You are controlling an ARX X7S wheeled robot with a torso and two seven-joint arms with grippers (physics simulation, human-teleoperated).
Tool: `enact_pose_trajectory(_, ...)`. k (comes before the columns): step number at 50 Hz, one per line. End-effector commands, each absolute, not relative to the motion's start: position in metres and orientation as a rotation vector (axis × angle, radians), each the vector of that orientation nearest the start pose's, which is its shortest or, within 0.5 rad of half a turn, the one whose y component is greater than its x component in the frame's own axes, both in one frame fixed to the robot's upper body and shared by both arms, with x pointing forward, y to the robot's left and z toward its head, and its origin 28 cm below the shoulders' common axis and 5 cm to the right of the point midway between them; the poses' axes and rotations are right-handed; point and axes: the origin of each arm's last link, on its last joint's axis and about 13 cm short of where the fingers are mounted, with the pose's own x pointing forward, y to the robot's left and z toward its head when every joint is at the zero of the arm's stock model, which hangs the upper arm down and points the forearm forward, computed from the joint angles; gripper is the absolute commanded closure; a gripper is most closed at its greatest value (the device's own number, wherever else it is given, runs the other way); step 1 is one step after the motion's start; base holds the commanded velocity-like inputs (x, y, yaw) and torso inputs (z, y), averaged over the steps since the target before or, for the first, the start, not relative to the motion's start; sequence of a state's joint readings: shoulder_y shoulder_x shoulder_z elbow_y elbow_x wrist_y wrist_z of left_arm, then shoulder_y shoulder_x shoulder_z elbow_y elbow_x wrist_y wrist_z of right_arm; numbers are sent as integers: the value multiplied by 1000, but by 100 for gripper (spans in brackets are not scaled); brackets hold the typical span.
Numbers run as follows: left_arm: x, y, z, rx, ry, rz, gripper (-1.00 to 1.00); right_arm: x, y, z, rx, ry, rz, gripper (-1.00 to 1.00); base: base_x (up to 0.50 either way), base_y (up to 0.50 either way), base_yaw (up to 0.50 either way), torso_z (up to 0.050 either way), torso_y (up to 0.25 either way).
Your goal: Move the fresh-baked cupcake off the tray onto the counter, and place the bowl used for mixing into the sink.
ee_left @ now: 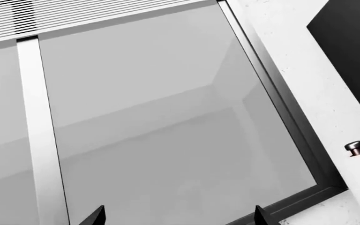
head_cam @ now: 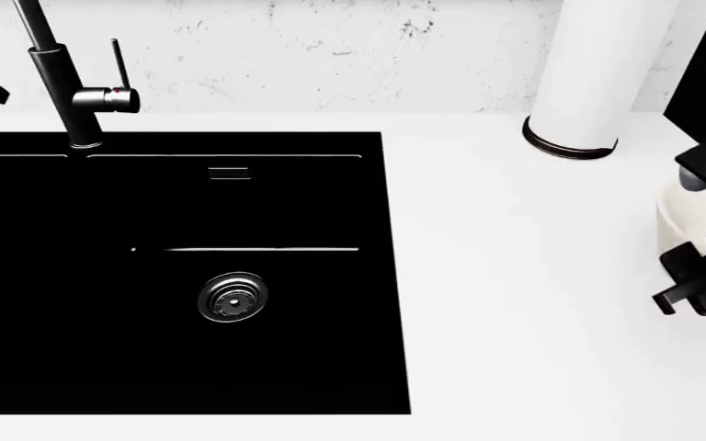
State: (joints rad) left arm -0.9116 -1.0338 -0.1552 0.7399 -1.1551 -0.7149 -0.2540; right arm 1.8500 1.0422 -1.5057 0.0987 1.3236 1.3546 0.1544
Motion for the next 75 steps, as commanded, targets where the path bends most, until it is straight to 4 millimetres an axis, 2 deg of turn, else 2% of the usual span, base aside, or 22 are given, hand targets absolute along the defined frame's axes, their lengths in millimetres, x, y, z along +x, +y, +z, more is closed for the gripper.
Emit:
enact_pose_trajectory(1, 177, 309, 351, 305, -697, -207, -100, 267, -258, 297, -544, 881, 62, 100, 0, 0, 0, 0, 0)
enact_pose_trajectory(17, 175, 309, 354, 304, -710, -204, -100, 278, -231, 340, -656, 717, 197, 100, 0, 0, 0, 0, 0)
enact_pose_trajectory(26, 172, 310, 357, 304, -721, -196, -100, 289, -203, 362, -743, 593, 332, 100, 0, 0, 0, 0, 0)
enact_pose_trajectory(40, 169, 314, 358, 307, -727, -187, -100, 306, -163, 385, -821, 504, 469, 100, 0, 0, 0, 0, 0)
enact_pose_trajectory(49, 165, 317, 358, 311, -733, -174, -100, 318, -135, 391, -856, 440, 568, 100, 0, 0, 0, 0, 0)
enact_pose_trajectory(58, 162, 319, 358, 308, -742, -169, -100, 330, -96, 399, -878, 369, 695, 100, 0, 0, 0, 0, 0)
enact_pose_trajectory(75, 157, 317, 359, 309, -744, -168, -100, 345, -49, 392, -884, 304, 850, 100, 0, 0, 0, 0, 0)
